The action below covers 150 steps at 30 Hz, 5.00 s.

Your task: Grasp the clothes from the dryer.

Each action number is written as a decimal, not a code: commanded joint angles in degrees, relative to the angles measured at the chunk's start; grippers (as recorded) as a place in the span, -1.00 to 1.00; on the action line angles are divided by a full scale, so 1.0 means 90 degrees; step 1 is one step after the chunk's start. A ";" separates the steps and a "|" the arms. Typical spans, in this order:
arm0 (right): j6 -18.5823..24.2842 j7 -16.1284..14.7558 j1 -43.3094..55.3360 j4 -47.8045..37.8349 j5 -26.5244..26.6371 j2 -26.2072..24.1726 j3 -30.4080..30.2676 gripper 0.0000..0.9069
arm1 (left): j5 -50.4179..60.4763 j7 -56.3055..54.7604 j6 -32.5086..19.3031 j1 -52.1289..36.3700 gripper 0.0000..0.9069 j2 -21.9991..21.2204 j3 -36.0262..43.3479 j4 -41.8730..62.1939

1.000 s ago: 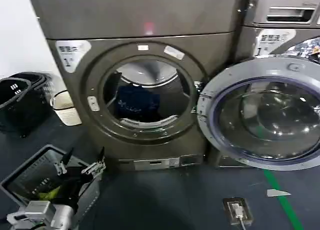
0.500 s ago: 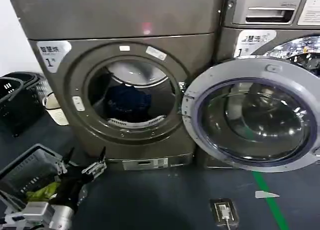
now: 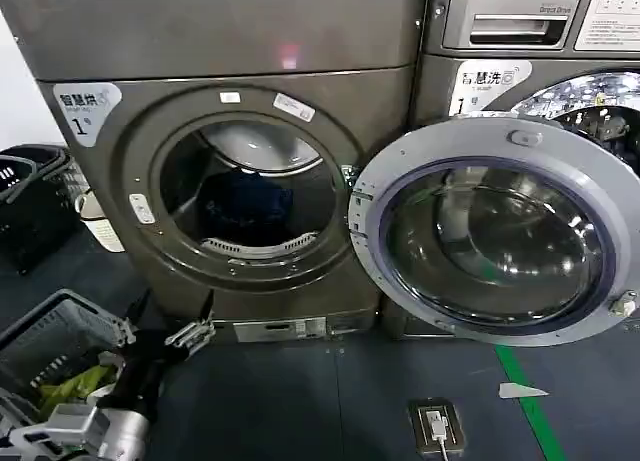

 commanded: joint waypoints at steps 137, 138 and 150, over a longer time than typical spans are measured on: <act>-0.0130 -0.0047 -0.0541 -0.0108 0.0804 0.0141 0.1131 1.00 | 0.3912 0.4891 -0.2131 -1.0585 1.00 0.0708 0.6663 1.4555; -0.0129 -0.0047 -0.0539 -0.0105 0.0805 0.0140 0.1123 1.00 | 0.3924 0.4893 -0.2122 -1.0565 1.00 0.0714 0.6665 1.4568; -0.0110 -0.0063 -0.0528 -0.0117 0.0803 0.0138 0.1109 1.00 | 0.4012 0.4886 -0.2252 -1.0553 -1.00 0.0691 0.6717 1.4653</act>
